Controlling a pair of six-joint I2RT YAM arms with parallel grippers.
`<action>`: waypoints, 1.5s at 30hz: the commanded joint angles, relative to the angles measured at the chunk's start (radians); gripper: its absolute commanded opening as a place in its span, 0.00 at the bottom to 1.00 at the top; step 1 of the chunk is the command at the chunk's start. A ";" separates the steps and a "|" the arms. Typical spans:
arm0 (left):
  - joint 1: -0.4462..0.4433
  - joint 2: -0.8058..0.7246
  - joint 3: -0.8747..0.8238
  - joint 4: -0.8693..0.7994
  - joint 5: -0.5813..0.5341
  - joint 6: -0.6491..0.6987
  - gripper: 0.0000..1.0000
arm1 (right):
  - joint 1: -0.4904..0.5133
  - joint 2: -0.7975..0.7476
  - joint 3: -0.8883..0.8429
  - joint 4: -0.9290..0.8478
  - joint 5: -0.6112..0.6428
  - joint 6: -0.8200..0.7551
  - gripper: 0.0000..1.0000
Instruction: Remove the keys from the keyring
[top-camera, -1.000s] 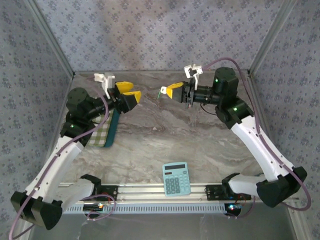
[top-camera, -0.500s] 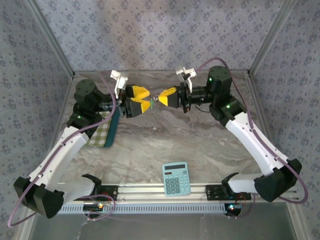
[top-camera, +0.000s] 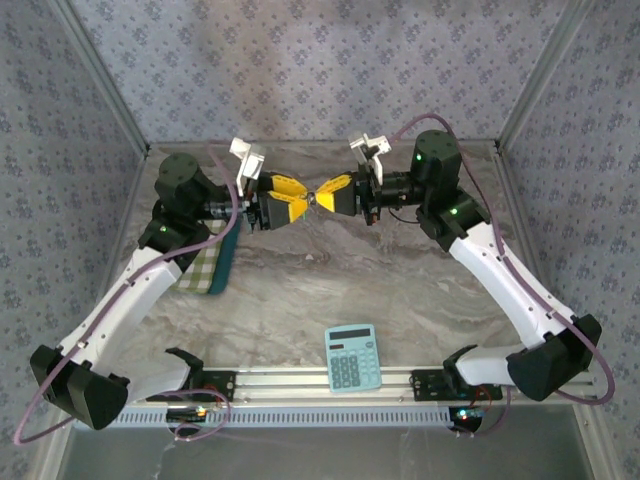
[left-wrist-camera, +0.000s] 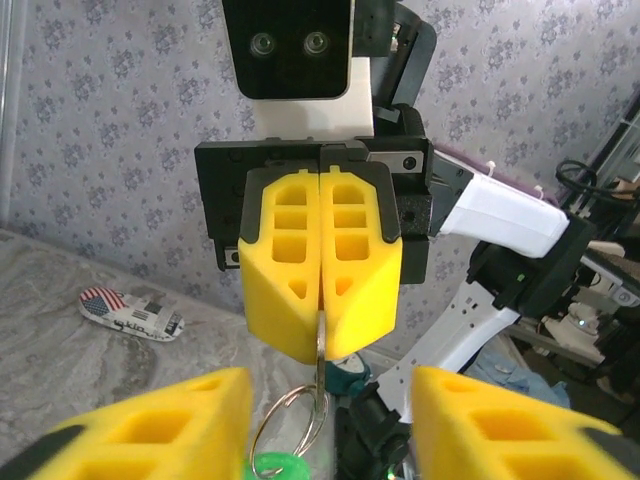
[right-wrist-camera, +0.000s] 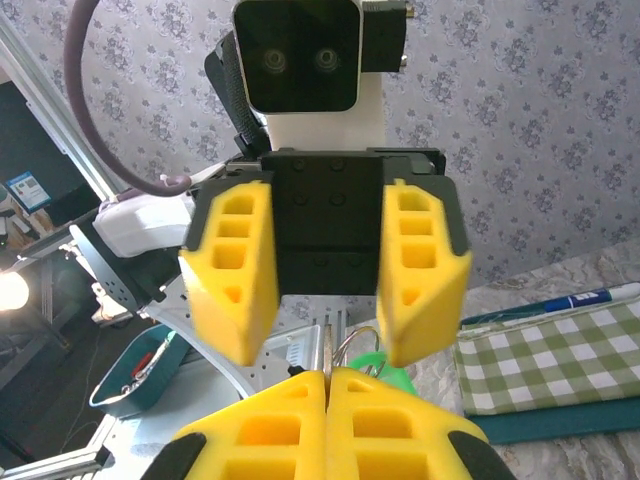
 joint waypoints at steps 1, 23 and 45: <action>-0.010 -0.004 0.037 -0.008 0.020 0.027 0.37 | -0.001 0.003 0.034 0.003 -0.013 0.014 0.00; 0.017 -0.070 -0.050 0.104 -0.132 -0.038 0.00 | -0.015 -0.055 -0.036 0.030 0.094 -0.040 0.00; 0.044 -0.143 -0.162 0.193 -0.266 -0.100 0.33 | -0.012 -0.134 -0.113 0.044 0.290 -0.086 0.00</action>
